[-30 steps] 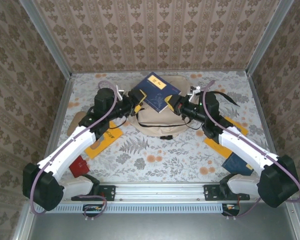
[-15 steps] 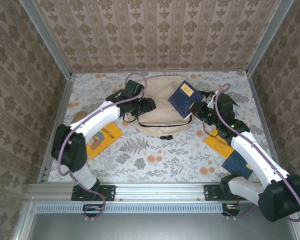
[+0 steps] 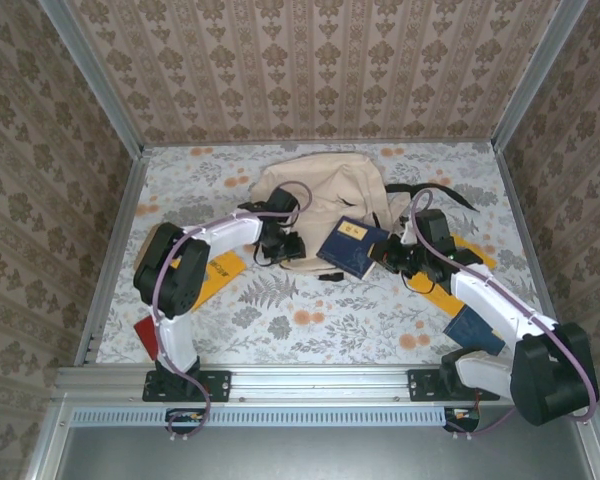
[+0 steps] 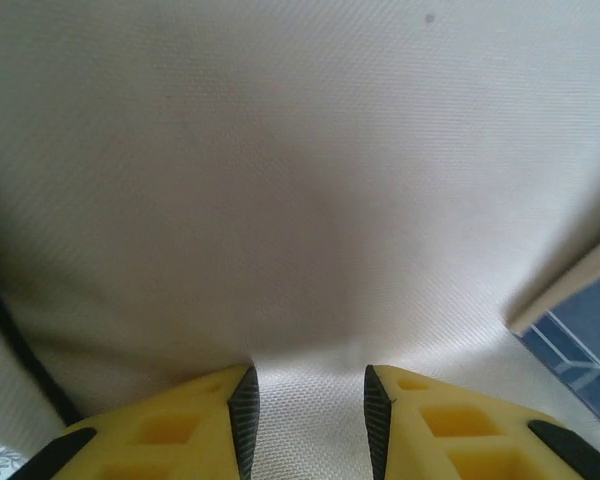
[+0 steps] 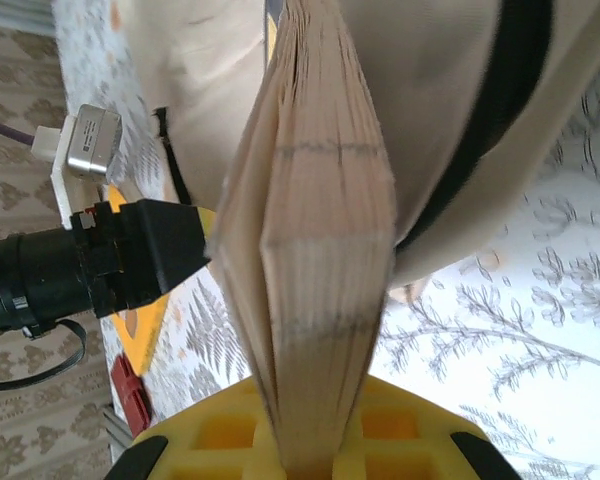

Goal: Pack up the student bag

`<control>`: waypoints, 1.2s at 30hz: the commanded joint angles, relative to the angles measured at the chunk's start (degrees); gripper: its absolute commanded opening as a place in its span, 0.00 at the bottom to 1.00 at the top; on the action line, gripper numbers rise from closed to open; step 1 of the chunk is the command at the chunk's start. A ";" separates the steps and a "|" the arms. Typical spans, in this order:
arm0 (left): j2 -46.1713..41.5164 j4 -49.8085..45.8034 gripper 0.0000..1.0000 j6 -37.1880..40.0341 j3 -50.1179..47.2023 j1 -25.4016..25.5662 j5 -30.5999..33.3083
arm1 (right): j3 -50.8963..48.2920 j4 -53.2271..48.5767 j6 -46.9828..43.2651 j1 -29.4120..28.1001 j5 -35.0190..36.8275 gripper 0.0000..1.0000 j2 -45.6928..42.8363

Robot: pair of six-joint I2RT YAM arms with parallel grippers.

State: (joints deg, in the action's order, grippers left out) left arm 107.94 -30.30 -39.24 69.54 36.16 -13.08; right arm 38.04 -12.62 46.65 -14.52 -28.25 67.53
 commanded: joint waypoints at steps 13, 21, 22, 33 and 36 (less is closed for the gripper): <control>-14.89 -4.71 0.43 3.73 -4.86 4.84 2.53 | 3.47 -9.53 -4.32 -1.22 1.28 0.00 -9.03; -10.27 -8.51 0.50 8.94 5.37 11.57 4.69 | 10.61 -23.11 -8.86 2.49 16.94 0.00 -14.77; -9.67 -8.67 0.51 10.12 6.24 12.53 5.05 | 10.84 -23.96 -9.02 3.05 17.82 0.00 -15.07; -0.83 -6.56 0.52 23.79 12.41 17.25 -2.21 | 9.18 -27.02 -10.15 11.18 18.54 0.00 -16.89; 1.31 -6.87 0.52 25.82 14.09 17.35 -4.44 | 8.33 -27.10 -10.26 12.52 17.43 0.00 -17.50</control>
State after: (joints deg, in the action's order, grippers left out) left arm 108.09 -36.27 -18.24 81.03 52.97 -13.65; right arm 47.05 -39.31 37.58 -2.98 -10.66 51.48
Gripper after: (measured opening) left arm 0.520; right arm 0.114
